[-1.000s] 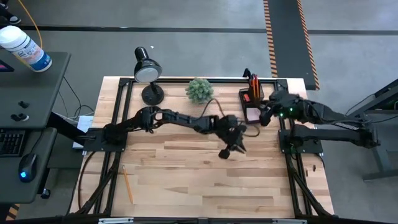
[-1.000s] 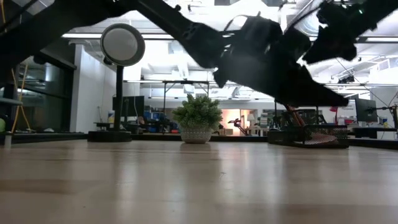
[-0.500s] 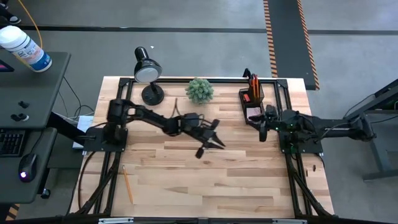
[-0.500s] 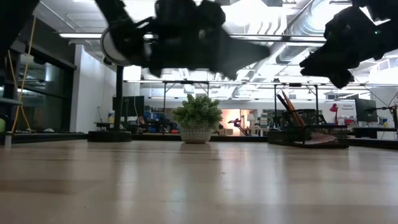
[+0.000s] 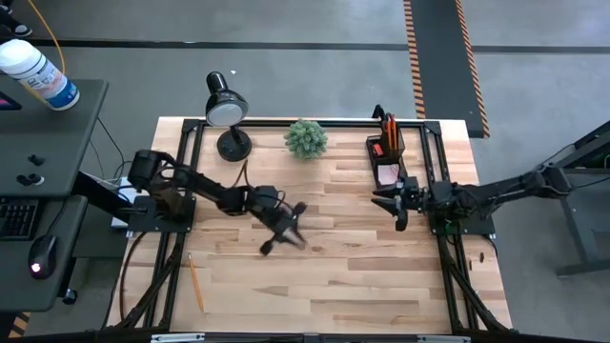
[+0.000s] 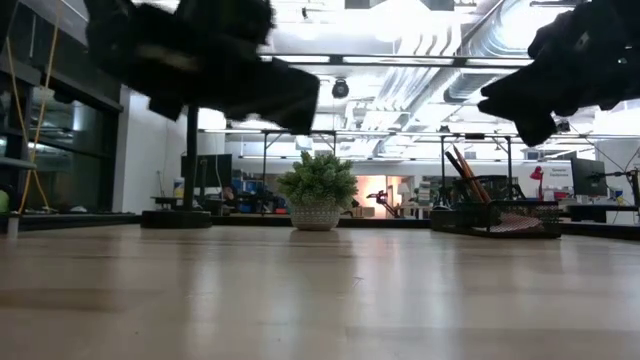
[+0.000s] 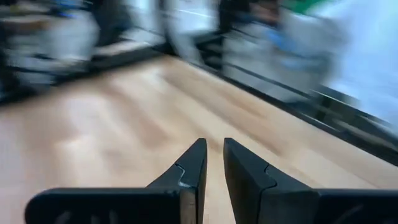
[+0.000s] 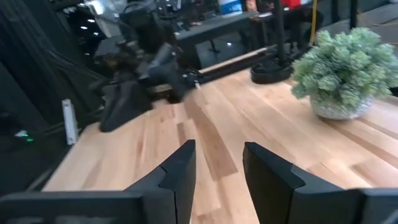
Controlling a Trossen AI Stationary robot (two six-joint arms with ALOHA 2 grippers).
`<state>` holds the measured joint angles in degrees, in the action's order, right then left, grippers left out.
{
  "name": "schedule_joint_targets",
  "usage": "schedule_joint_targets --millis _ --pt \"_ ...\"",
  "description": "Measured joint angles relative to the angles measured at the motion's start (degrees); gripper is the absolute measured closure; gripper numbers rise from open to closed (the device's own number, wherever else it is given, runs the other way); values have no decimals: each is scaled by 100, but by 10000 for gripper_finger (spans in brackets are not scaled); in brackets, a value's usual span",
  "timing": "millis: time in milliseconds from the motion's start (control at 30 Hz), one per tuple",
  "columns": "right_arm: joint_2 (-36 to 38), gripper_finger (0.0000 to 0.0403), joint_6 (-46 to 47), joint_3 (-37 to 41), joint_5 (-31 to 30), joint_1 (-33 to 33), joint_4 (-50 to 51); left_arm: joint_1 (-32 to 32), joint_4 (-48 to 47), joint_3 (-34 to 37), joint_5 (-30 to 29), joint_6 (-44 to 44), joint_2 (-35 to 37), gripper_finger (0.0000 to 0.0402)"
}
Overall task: Pick and place office supplies into organizer
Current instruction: Put the pencil into the desk organizer
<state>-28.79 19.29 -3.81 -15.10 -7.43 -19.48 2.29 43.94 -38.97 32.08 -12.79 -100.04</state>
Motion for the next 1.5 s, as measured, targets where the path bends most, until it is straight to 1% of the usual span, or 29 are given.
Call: schedule_joint_targets --millis 100,133,200,267,333,433,533,700,867,967,1333,1500 --pt "-191 279 -20 0 -249 -145 -91 -67 -806 140 834 -538 199 357" --pt "-255 279 -26 0 -287 -187 -143 -78 -1183 149 1030 -702 267 357" --pt "-388 279 -31 0 -386 -259 -269 -151 -2117 170 1219 -1111 398 357" --pt "-519 279 -56 0 -450 -308 -364 -253 -3226 178 1245 -1695 529 357" --pt "-651 279 -128 0 -499 -346 -486 -418 -4016 178 1186 -1985 657 357" --pt "-837 279 -136 0 -497 -367 -647 -694 -4641 178 876 -1985 843 357" --pt "-1027 279 -137 0 -523 -364 -813 -1036 -4730 176 552 -1754 1044 357" --pt "-1386 279 -124 0 -600 -362 -1156 -1689 -4799 176 216 -1400 1412 357" --pt "-1821 279 19 -1 -599 -362 -1608 -2372 -4972 176 -410 -1003 1713 357" --pt "-2124 279 46 -2 -602 -362 -1938 -2716 -5002 174 -669 -724 1826 357" --pt "-3323 279 145 -2 -600 -362 -3060 -3499 -5000 165 -1226 415 1830 358" --pt "-3865 279 149 -5 -597 -362 -3465 -3887 -4918 141 -1513 634 1828 358"
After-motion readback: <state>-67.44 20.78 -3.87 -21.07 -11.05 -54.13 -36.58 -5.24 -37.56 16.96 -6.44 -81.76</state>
